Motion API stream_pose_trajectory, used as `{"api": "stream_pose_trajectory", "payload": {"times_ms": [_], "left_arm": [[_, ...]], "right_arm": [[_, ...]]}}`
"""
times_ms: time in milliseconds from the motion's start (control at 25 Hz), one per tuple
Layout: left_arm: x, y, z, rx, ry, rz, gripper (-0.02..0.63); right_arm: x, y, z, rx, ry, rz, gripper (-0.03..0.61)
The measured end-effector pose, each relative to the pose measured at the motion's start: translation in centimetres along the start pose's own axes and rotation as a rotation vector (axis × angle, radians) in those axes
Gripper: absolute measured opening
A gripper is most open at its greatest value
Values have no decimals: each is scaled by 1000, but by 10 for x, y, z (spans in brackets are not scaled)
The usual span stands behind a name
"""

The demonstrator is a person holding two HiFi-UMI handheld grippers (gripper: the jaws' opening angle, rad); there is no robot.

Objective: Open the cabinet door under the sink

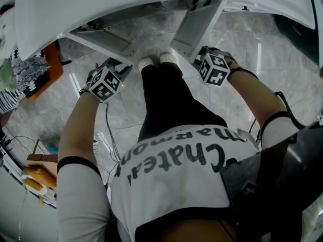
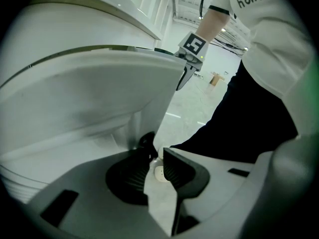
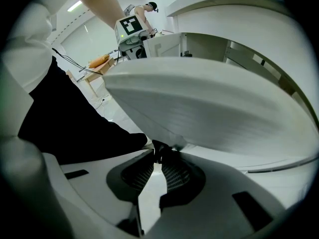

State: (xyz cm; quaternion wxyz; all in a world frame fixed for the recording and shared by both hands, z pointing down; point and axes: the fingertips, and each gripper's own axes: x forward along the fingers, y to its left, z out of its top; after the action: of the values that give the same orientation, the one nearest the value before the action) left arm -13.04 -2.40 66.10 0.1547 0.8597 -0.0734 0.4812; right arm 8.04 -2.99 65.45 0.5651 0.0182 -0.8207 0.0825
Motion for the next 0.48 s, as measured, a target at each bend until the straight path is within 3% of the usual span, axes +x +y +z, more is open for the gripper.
{"api": "stream_pose_trajectory", "payload": {"times_ms": [480], "left_arm": [[-8,-14,-21,49,61,-24,61]], "right_arm": [[-9,9,-33,-55,58,-16,40]]}}
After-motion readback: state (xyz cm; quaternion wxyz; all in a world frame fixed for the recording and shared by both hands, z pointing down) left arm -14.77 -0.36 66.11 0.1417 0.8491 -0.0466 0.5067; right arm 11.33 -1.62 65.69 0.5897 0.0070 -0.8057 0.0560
